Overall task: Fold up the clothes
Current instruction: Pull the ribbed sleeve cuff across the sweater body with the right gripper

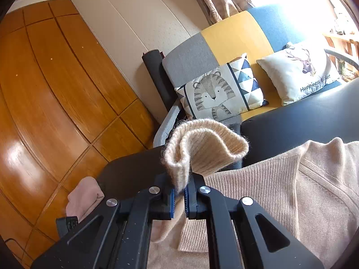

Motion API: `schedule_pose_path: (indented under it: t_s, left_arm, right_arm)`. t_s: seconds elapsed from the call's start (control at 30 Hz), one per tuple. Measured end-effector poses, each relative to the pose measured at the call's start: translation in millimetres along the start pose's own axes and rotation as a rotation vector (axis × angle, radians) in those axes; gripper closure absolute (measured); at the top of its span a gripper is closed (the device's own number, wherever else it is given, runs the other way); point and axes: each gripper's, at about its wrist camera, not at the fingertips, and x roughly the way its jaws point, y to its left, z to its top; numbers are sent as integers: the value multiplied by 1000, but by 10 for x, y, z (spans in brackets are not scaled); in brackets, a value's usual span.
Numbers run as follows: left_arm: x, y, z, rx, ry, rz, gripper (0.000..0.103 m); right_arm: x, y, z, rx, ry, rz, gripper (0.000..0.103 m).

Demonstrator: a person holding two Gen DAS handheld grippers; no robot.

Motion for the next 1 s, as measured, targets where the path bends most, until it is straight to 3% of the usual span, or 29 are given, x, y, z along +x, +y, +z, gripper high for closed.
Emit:
schedule_pose_path:
  t_s: [0.1,0.2,0.5,0.77,0.87,1.0]
  left_arm:
    - [80,-146,-129,67,55,-42,87]
    - [242,-245,-109,103,78,39,87]
    - [286,-162,67,157,-82,243,87]
    - [289,130,76,46,-88,256,87]
    - [307,145,71,43,-91,261,87]
    - [354,86,52,76,-87,321,87]
  right_arm:
    - [-9,30,2,-1,-9,12,97]
    - [-12,71,23,-11,-14,11,97]
    - [-95,-47,75,22,-26,-21,97]
    - [-146,-168,103,35,-43,-55,97]
    - [-146,-251,104,43,-38,-75,97]
    - [-114,-466,75,88,-22,-112,97]
